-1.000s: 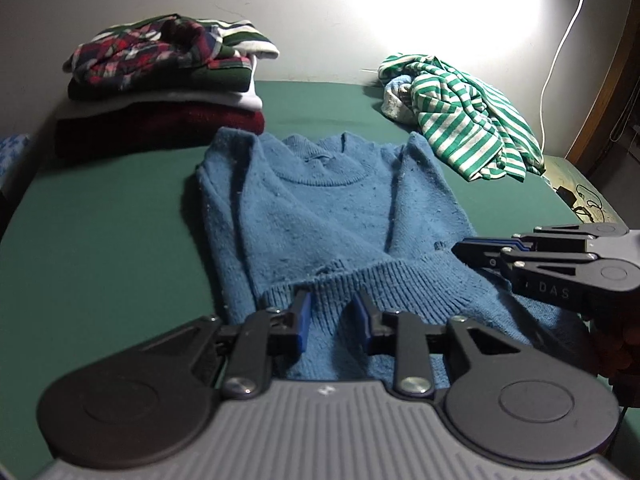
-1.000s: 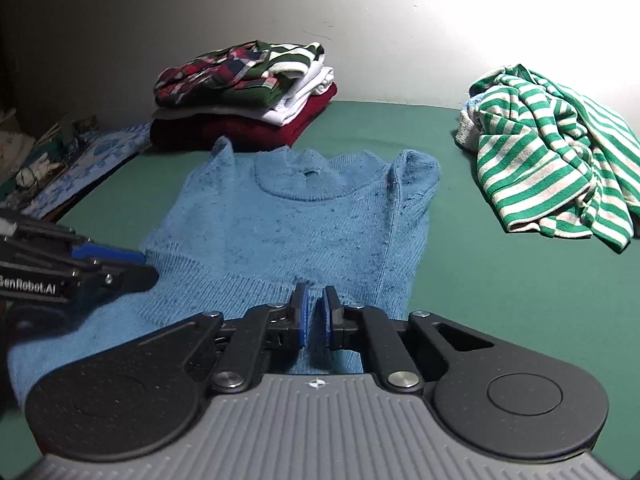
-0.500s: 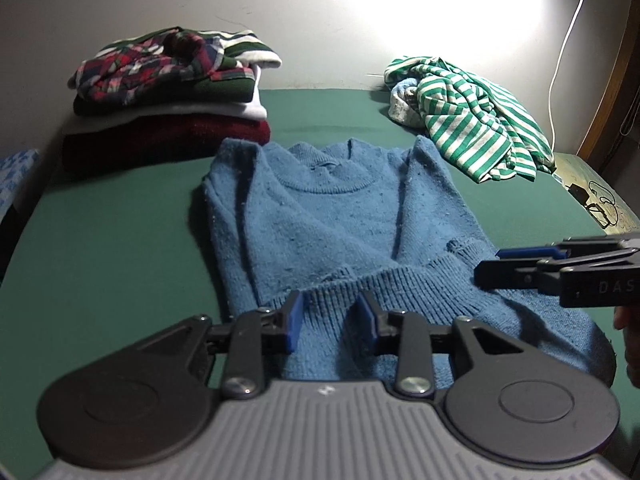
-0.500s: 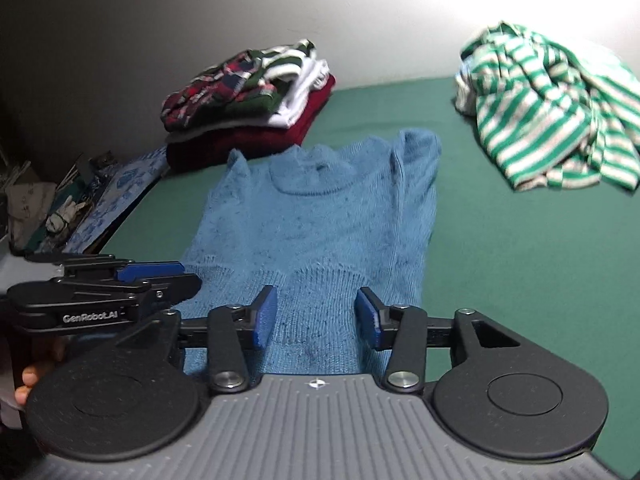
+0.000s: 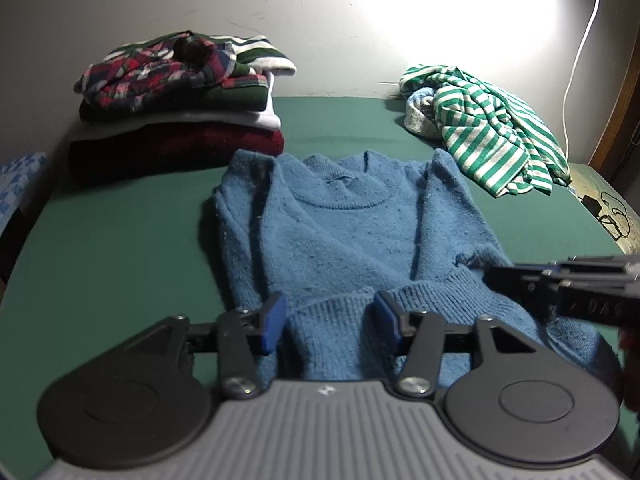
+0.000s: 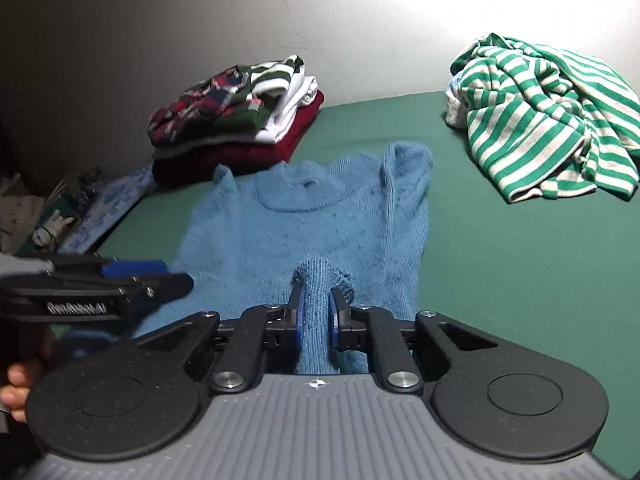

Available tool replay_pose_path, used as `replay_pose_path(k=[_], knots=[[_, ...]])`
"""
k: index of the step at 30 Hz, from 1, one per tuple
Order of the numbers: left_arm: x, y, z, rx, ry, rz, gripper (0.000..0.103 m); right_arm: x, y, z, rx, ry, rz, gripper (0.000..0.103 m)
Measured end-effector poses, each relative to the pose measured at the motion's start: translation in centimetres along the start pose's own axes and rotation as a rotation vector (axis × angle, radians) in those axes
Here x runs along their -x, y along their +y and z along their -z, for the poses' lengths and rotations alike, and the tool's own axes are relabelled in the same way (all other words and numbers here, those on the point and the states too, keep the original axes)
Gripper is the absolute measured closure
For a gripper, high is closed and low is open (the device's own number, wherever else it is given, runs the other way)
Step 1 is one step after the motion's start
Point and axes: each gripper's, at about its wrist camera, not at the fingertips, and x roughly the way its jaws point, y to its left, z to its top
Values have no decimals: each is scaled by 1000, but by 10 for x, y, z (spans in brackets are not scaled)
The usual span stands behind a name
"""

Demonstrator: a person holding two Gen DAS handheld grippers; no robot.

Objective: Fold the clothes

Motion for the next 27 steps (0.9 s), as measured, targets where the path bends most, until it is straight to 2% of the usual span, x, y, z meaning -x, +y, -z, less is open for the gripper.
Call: replay_pose_path(k=[2,4,6,8,10,15,18,20,21,22,27], knots=[[0,1,-1,-1,2,-1,43,1,-2,-2,-12,3,11,85],[3,0,-2,-16,3,-12,43,7,-6,-6,-42,6,24,71],[13,1,-5,-16,-8,-44,46,18,-10,-10,-57,-14,43,71],[28,4,-8,-18,-36,-86,56,37,-6,-13,2,-73,58,78],[46,6,-8,-9,-60,-102,59,49,1,-15,64,-91,38,82],[80,-11,-4,-22,-84,-12,60,44,26,-9,180,-39,-54,87],[69,-31,4,-73,-36,31,59,24,36,-2,216,18,-5,87],[50,-37,14,-91,12,15,61,13,29,-1,190,49,39,90],[39,-37,18,-96,35,4,59,9,26,0,177,56,59,94],[30,-35,21,-94,47,-1,54,7,22,1,168,56,71,94],[20,-20,16,-49,45,30,50,3,11,6,145,29,76,95]])
